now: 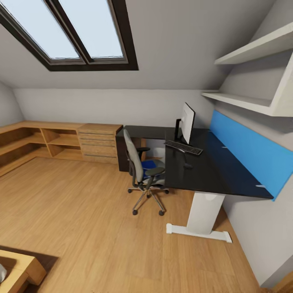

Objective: In the bedroom, organize the workspace by keeping the computer under the desk, ensuring the monitor is on the desk, placing the keyboard on the desk next to the monitor, placing the mouse on the desk next to the keyboard, moving the folder from the swivel chair onto the desk next to the mouse, stacking the notebook on top of the folder with the pen on top of the notebook, and positioning the swivel chair next to the desk.

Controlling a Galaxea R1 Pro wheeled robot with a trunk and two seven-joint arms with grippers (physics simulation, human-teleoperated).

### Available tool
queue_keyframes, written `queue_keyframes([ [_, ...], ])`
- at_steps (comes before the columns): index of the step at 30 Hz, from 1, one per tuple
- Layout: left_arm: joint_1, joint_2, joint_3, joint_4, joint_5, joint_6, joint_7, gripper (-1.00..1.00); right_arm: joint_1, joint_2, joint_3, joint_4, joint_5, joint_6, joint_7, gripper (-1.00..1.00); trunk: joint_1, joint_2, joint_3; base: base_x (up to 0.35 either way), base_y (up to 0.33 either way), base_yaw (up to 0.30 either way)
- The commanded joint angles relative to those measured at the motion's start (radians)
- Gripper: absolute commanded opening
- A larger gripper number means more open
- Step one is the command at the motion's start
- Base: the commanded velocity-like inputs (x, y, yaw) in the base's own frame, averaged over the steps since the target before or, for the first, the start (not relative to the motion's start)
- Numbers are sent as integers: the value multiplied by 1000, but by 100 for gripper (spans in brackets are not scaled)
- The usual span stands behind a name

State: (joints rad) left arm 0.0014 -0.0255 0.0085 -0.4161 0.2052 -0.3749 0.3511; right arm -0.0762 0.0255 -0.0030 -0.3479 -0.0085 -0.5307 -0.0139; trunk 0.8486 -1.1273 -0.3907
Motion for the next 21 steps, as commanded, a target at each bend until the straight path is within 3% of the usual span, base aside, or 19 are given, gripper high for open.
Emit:
queue_keyframes([
  [1, 0, 0, 1, -1, 4, -2, 0, 100, -1, 0, 0, 1, -1, -3, -1, 100, 0, -1, -3, 0, 187, -29],
  [21, 0, 1, 1, -1, 5, -2, 0, 100, -1, 0, 0, 1, 1, -3, -1, 100, 0, -1, -35, 0, 255, -4],
])
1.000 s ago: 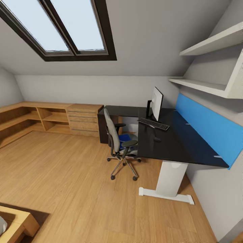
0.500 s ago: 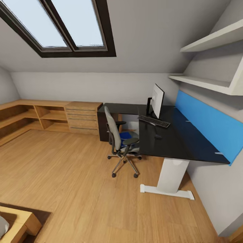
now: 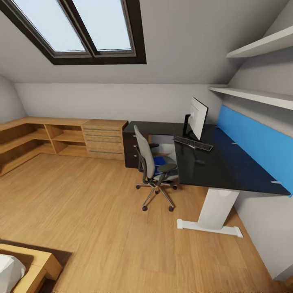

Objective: In the bedroom, organize the workspace by keeping the computer under the desk, ensuring the monitor is on the desk, placing the keyboard on the desk next to the monitor, placing the mouse on the desk next to the keyboard, moving the folder from the swivel chair onto the desk next to the mouse, stacking the notebook on top of the folder with the pen on top of the notebook, and positioning the swivel chair next to the desk.

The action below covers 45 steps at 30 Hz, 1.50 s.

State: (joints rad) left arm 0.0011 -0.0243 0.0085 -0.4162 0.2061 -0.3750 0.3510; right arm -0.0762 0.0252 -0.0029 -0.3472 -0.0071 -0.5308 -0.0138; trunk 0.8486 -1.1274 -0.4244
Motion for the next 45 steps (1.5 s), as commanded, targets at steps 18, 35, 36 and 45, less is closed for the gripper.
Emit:
queue_keyframes([
  [18, 0, 0, 1, -1, 3, -2, 0, 100, 0, -1, 0, -1, -2, -3, 0, 100, 0, -1, -30, 0, 14, 0],
  [35, 0, -2, 0, -2, 4, -3, 0, 100, 0, 0, -1, 0, -2, -3, 0, 100, 0, -1, -57, 0, 0, 0],
  [36, 0, -2, 0, -2, 4, -3, 0, 100, 0, 0, -1, 0, -2, -3, 0, 100, 0, -1, -59, 0, 0, 0],
  [45, 0, -2, -1, -3, 4, -3, 0, 100, 0, 1, 0, 2, 1, -4, 0, 100, 0, -1, -69, 0, 0, 0],
])
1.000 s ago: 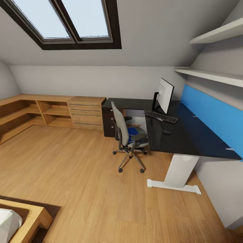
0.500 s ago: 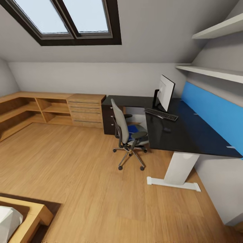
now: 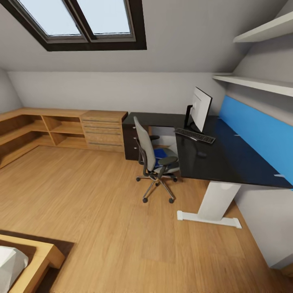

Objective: In the bedroom, organize the workspace by keeping the computer under the desk, ensuring the monitor is on the desk, placing the keyboard on the desk next to the monitor, placing the mouse on the desk next to the keyboard, moving the folder from the swivel chair onto the desk next to the mouse, stacking the notebook on top of the folder with the pen on top of the notebook, and positioning the swivel chair next to the desk.

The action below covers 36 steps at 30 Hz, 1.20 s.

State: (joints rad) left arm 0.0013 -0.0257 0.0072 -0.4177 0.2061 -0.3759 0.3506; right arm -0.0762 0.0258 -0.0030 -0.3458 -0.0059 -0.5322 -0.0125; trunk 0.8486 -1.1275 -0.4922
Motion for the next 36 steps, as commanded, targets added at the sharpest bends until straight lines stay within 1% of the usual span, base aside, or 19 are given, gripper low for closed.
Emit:
queue_keyframes([
  [1, 0, 0, 1, -1, 4, -2, 1, 100, 0, 0, 0, 1, 0, -3, -1, 100, 0, -1, -1, 0, 0, 0],
  [21, 0, 0, 1, -1, 3, -2, 1, 100, 0, 2, 1, 1, 1, -5, 5, 100, 0, -1, -2, 0, 1, -7],
  [28, 0, 1, 2, -1, 5, -1, 0, 100, 0, 2, 0, 0, -1, -4, 0, 100, 0, -1, 0, 0, 288, -219],
  [36, 0, 0, 2, -1, 5, -1, -1, 100, 0, 4, 0, 1, 2, -3, 3, 100, 0, -1, 0, 0, 342, -18],
])
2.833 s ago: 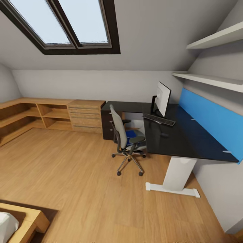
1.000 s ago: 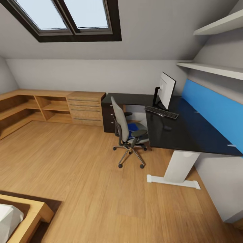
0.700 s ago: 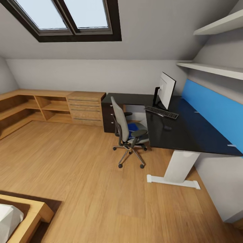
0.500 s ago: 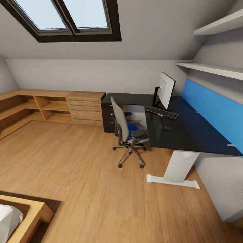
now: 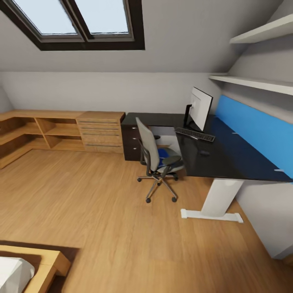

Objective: In the bedroom, organize the workspace by keeping the computer under the desk, ensuring the monitor is on the desk, placing the keyboard on the desk next to the monitor, placing the mouse on the desk next to the keyboard, moving the folder from the swivel chair onto the desk next to the mouse, stacking the notebook on top of the folder with the pen on top of the notebook, and positioning the swivel chair next to the desk.

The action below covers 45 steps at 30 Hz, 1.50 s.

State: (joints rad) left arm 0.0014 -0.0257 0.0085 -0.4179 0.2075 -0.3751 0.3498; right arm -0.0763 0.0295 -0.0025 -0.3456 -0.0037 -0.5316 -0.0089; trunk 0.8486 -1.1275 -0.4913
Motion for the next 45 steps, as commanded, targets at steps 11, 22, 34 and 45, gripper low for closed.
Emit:
queue_keyframes([
  [11, 0, 0, 1, -1, 3, -2, 0, 100, 0, 0, 1, 5, 2, -6, 1, 100, 0, -1, -3, 172, 165, 0],
  [22, 0, 0, 1, -1, 2, -2, 0, 100, 0, 0, 1, 5, 4, -7, 1, 100, 0, -1, 2, 44, 2, -116],
  [34, 0, -58, -2, -5, -4, -1, 4, 100, 0, -2, -1, 5, 2, -7, 1, 100, 0, -1, 10, 1, 0, -219],
  [45, 0, -72, -7, -4, -2, 3, 10, 100, 0, -2, -1, 44, 3, -7, 1, 100, 35, -64, -17, 0, 0, -57],
])
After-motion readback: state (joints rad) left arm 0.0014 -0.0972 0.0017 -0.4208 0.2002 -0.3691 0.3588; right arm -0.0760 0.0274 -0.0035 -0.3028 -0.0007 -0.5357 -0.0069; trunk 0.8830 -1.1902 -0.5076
